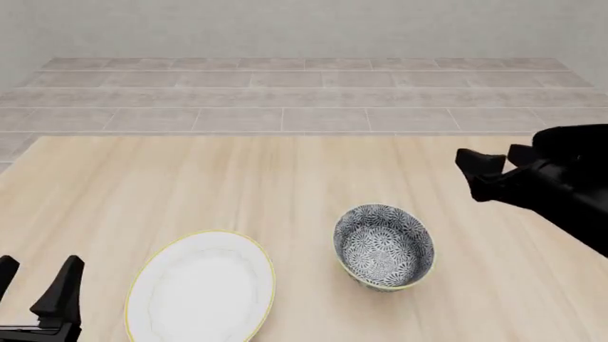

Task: Put the bowl on the plate.

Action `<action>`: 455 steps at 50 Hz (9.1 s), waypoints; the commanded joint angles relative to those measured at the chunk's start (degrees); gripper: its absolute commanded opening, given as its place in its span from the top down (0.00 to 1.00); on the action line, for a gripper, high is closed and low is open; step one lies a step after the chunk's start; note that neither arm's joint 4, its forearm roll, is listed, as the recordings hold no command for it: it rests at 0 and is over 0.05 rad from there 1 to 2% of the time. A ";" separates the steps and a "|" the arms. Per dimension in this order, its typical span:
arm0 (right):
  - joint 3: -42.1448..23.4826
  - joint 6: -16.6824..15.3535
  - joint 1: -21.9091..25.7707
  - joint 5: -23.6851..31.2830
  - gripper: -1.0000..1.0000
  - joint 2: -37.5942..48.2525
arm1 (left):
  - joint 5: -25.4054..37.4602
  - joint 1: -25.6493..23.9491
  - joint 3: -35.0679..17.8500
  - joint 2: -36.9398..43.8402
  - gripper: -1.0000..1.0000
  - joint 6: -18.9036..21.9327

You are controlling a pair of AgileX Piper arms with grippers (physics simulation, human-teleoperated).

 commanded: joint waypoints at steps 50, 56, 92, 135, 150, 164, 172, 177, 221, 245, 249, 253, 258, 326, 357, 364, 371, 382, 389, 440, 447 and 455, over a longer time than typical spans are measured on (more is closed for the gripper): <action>0.31 2.79 4.64 -3.82 0.00 14.79 | 0.00 0.01 0.00 0.00 0.00 0.00; 1.89 4.15 4.71 -5.59 0.00 16.42 | 0.00 0.00 0.00 0.00 0.00 0.01; 6.01 7.11 4.50 -10.01 0.00 19.60 | 0.00 0.00 0.00 -0.01 0.00 -0.01; 9.25 8.86 4.09 -14.33 0.00 22.79 | 0.00 0.00 0.00 0.01 0.00 -0.01; 10.56 9.56 3.87 -16.02 0.00 23.46 | 0.00 0.01 0.00 0.00 0.00 -0.03; 12.93 10.79 3.37 -18.12 0.00 23.61 | 0.00 0.00 0.00 0.00 0.00 -0.01; 13.74 11.14 3.13 -19.05 0.00 23.70 | 0.00 0.00 0.00 0.01 0.00 0.00; 14.21 11.32 3.10 -19.61 0.00 23.93 | 0.00 0.00 0.00 -0.01 0.00 0.00; 17.21 13.89 2.67 -25.71 0.00 27.72 | 0.00 0.00 0.00 0.00 0.00 0.00; 19.19 15.80 3.14 -30.46 0.00 31.00 | 0.00 0.00 0.00 0.01 0.00 -0.01; 19.16 15.98 3.29 -30.74 0.00 31.36 | 0.00 0.00 0.00 0.00 0.00 0.00; 19.38 16.28 3.43 -31.70 0.00 32.20 | 0.00 0.01 0.00 0.00 0.00 -0.01; 19.84 16.60 3.56 -33.04 0.00 33.16 | 0.00 0.00 0.00 0.00 0.00 0.00; 19.72 16.56 3.59 -36.73 1.00 37.97 | 0.00 -0.01 0.00 0.00 0.00 -0.01; 17.01 14.49 2.46 -27.36 1.00 29.01 | 0.00 0.00 0.00 0.00 0.00 0.00; 15.95 14.35 2.83 -24.81 1.00 26.51 | 0.00 -0.01 0.00 0.00 0.00 0.00; 14.60 14.18 3.15 -22.80 1.00 25.02 | 0.00 0.01 0.00 -0.01 0.00 0.00; 11.13 13.72 4.04 -18.78 1.00 22.65 | 0.00 0.00 0.00 0.00 0.00 0.01; 8.25 13.58 5.33 -16.90 1.00 22.39 | 0.00 0.01 0.00 0.00 0.00 -0.01; -8.74 14.88 13.07 -7.54 1.00 27.32 | 0.00 0.01 0.00 -0.01 0.00 0.01; -11.65 15.08 15.04 -6.45 1.00 28.99 | 0.00 0.01 0.00 0.01 0.00 -0.01; -14.27 14.62 17.10 -5.57 1.00 30.67 | 0.00 0.00 0.00 -0.02 0.00 0.00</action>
